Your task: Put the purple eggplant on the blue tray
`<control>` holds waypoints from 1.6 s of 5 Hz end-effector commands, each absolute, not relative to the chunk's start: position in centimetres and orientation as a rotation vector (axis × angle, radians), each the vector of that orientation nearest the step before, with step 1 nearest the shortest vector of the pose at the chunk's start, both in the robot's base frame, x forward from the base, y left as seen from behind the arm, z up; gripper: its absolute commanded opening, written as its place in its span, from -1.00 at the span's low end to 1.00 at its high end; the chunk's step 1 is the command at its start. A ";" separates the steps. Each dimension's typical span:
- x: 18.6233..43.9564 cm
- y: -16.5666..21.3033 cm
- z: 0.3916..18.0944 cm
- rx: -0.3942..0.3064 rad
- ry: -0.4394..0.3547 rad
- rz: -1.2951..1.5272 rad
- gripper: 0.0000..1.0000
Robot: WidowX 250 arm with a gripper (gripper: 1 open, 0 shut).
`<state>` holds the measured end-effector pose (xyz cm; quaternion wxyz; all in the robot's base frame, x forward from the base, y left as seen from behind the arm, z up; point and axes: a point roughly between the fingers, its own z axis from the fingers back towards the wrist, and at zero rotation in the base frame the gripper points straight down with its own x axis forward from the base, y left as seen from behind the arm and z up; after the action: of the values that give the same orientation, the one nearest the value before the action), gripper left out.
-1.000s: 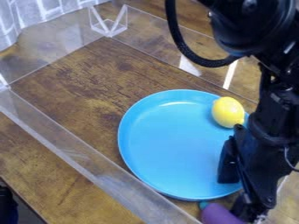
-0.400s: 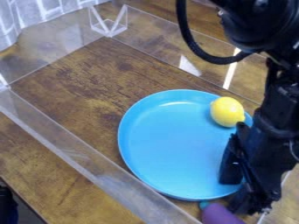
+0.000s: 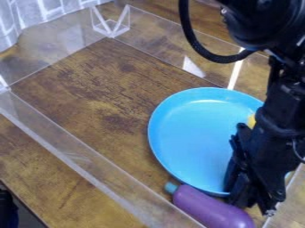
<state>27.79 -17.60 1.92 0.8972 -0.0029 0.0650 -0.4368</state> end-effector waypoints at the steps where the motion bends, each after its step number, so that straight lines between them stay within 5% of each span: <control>1: 26.0 -17.5 1.0 -0.004 0.183 -0.896 -1.00; 8: 27.9 -16.5 0.8 0.047 0.222 -0.991 -1.00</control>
<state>28.19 -17.27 1.80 0.8795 0.0222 0.0873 -0.4673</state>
